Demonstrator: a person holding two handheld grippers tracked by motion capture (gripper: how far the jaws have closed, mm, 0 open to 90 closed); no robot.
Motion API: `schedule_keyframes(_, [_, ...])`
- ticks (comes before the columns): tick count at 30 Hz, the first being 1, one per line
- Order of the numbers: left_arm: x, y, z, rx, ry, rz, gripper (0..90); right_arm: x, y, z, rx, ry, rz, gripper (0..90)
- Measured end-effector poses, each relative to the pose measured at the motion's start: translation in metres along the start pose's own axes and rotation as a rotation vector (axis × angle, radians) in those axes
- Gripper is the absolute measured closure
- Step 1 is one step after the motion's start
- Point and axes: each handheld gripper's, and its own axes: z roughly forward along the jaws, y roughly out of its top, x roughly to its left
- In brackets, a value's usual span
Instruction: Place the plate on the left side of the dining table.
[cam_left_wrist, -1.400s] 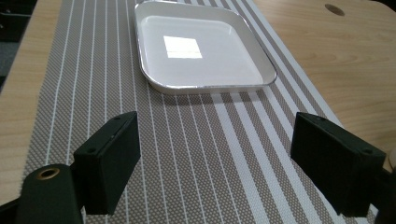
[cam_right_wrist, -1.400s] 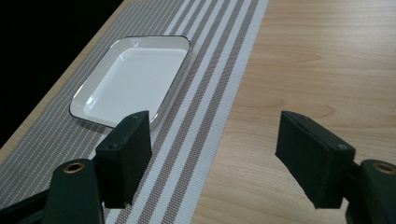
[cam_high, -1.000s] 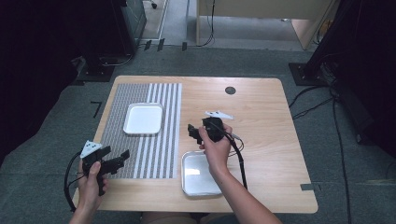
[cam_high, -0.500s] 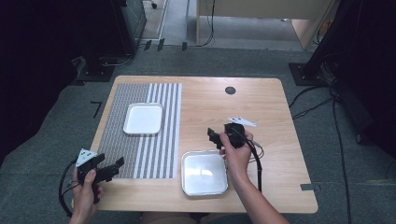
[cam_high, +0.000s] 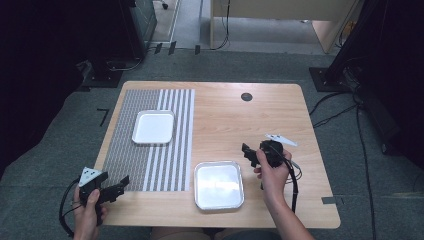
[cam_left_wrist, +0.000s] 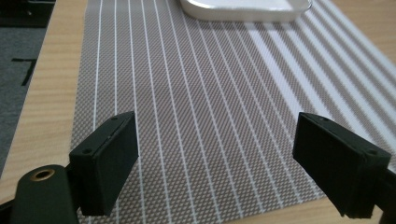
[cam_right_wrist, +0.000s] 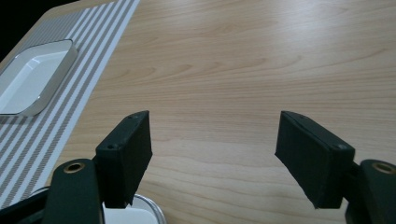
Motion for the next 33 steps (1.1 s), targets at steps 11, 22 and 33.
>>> schedule_keyframes(11, [0.006,-0.010,-0.001,0.024,0.069,0.046,14.0,-0.034,-0.008,-0.020,-0.017,-0.032,0.020,27.8])
schedule_keyframes(22, [0.008,-0.016,0.001,0.036,0.081,0.059,13.6,-0.076,-0.017,-0.046,-0.063,-0.018,0.038,27.7])
schedule_keyframes(33, [0.005,-0.020,0.002,0.031,0.099,0.105,12.0,-0.109,-0.029,-0.065,-0.057,-0.074,0.066,27.6])
